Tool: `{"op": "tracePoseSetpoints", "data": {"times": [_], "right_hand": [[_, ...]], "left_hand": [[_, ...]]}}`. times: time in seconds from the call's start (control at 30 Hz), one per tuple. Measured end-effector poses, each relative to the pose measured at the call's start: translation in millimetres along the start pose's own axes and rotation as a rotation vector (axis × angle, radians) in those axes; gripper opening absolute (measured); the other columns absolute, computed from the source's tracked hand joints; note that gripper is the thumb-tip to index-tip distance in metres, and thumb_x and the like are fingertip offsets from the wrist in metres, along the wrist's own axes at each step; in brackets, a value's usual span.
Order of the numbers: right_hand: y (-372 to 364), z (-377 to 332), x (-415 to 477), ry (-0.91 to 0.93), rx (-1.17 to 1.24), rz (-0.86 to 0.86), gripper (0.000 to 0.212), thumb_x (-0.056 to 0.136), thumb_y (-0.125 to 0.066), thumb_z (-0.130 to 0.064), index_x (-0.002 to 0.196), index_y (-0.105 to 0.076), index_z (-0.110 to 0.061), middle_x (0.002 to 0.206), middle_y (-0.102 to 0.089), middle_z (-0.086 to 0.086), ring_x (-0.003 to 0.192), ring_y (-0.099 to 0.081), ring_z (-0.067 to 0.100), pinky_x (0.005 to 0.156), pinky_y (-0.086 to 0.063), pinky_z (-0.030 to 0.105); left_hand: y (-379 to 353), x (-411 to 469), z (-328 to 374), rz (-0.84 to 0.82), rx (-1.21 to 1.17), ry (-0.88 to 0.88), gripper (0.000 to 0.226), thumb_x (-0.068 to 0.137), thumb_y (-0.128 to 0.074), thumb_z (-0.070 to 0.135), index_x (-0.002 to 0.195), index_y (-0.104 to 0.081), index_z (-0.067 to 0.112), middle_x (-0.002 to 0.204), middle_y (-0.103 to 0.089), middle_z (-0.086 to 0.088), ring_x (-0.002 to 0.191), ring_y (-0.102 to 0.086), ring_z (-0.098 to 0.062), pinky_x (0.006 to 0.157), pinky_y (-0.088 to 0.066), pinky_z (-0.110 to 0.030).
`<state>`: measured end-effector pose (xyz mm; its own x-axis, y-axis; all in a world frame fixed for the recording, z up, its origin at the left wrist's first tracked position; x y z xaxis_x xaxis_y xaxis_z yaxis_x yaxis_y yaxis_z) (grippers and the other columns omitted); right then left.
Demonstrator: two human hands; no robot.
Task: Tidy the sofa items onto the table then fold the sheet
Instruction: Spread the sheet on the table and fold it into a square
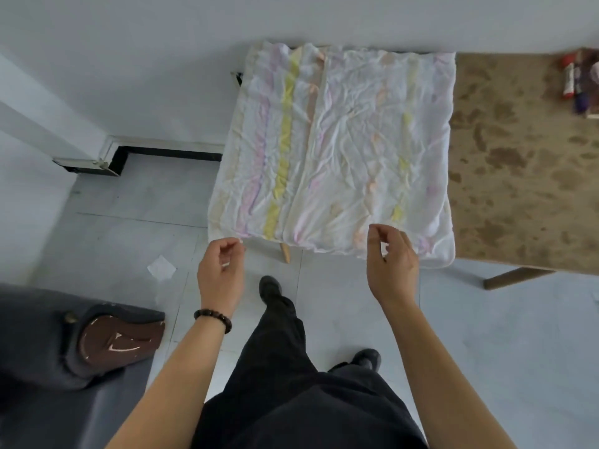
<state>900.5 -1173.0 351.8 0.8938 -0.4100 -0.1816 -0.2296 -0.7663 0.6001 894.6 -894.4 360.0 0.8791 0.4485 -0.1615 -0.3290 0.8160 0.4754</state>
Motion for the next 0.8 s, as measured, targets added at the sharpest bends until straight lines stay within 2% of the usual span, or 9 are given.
{"op": "tracePoseSetpoints", "data": {"times": [0.07, 0.17, 0.33, 0.47, 0.53, 0.6, 0.7, 0.8], "right_hand": [[-20, -11, 6, -0.011, 0.026, -0.006, 0.027, 0.1, -0.046, -0.04, 0.116, -0.064, -0.026, 0.111, -0.058, -0.015, 0.088, -0.051, -0.012, 0.07, -0.037, 0.011], [-58, -36, 29, -0.011, -0.012, -0.054, 0.025, 0.1, -0.048, -0.037, 0.117, -0.063, -0.027, 0.109, -0.056, -0.018, 0.094, -0.054, 0.0, 0.074, -0.039, 0.013], [-133, -100, 93, 0.025, -0.184, -0.13, 0.024, 0.099, -0.049, -0.04, 0.118, -0.061, -0.032, 0.112, -0.055, -0.02, 0.096, -0.054, -0.003, 0.077, -0.04, 0.015], [-209, -156, 152, 0.098, -0.312, -0.249, 0.025, 0.099, -0.05, -0.038, 0.12, -0.061, -0.029, 0.11, -0.054, -0.019, 0.103, -0.057, 0.006, 0.085, -0.045, 0.025], [-250, -181, 181, 0.178, -0.381, -0.31, 0.026, 0.099, -0.051, -0.036, 0.121, -0.061, -0.027, 0.112, -0.056, -0.015, 0.104, -0.057, 0.009, 0.085, -0.044, 0.026], [-291, -201, 209, 0.298, -0.466, -0.385, 0.028, 0.099, -0.053, -0.034, 0.124, -0.06, -0.024, 0.119, -0.058, -0.006, 0.106, -0.057, 0.014, 0.082, -0.042, 0.025], [-348, -222, 245, 0.523, -0.622, -0.507, 0.031, 0.097, -0.056, -0.028, 0.126, -0.061, -0.017, 0.124, -0.056, 0.005, 0.107, -0.055, 0.024, 0.081, -0.042, 0.027], [-399, -240, 281, 0.815, -0.9, -0.494, 0.032, 0.096, -0.053, -0.028, 0.125, -0.063, -0.016, 0.123, -0.059, 0.009, 0.108, -0.054, 0.03, 0.088, -0.04, 0.038]], "left_hand": [[3, 23, -8, -0.004, -0.012, 0.033, 0.006, 0.093, -0.059, 0.024, 0.098, -0.061, 0.024, 0.1, -0.069, 0.0, 0.094, -0.064, -0.013, 0.073, -0.044, -0.015], [0, 77, -17, -0.035, -0.047, 0.11, 0.007, 0.093, -0.059, 0.02, 0.1, -0.061, 0.02, 0.102, -0.069, -0.003, 0.096, -0.065, -0.016, 0.078, -0.046, -0.018], [-5, 185, -35, -0.073, -0.087, 0.264, 0.006, 0.093, -0.059, 0.016, 0.099, -0.06, 0.018, 0.098, -0.068, -0.003, 0.092, -0.064, -0.017, 0.079, -0.05, -0.023], [-15, 264, -62, -0.123, -0.074, 0.439, 0.004, 0.094, -0.056, 0.024, 0.096, -0.059, 0.023, 0.096, -0.066, 0.002, 0.086, -0.064, -0.015, 0.08, -0.055, -0.032], [-25, 297, -80, -0.171, -0.072, 0.52, 0.008, 0.093, -0.054, 0.026, 0.1, -0.058, 0.025, 0.095, -0.067, 0.003, 0.086, -0.065, -0.017, 0.081, -0.055, -0.034], [-39, 326, -100, -0.233, -0.078, 0.609, 0.02, 0.094, -0.052, 0.03, 0.113, -0.056, 0.024, 0.103, -0.066, 0.003, 0.093, -0.063, -0.017, 0.085, -0.052, -0.033], [-66, 360, -129, -0.412, -0.071, 0.703, 0.047, 0.098, -0.045, 0.042, 0.139, -0.042, 0.02, 0.132, -0.056, 0.0, 0.111, -0.057, -0.018, 0.093, -0.043, -0.03], [-92, 376, -151, -0.575, -0.114, 0.829, 0.067, 0.097, -0.037, 0.057, 0.152, -0.023, 0.02, 0.153, -0.036, -0.004, 0.133, -0.043, -0.024, 0.112, -0.031, -0.036]]}}
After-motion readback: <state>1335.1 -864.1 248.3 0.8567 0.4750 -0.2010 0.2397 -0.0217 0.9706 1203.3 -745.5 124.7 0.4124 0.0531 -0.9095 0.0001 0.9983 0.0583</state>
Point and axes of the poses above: each hand's wrist, its own x-axis towards the middle knuckle, its own y-axis out of the back of the hand, z = x × y, the point moved 2 cm from there along x, towards the middle knuckle
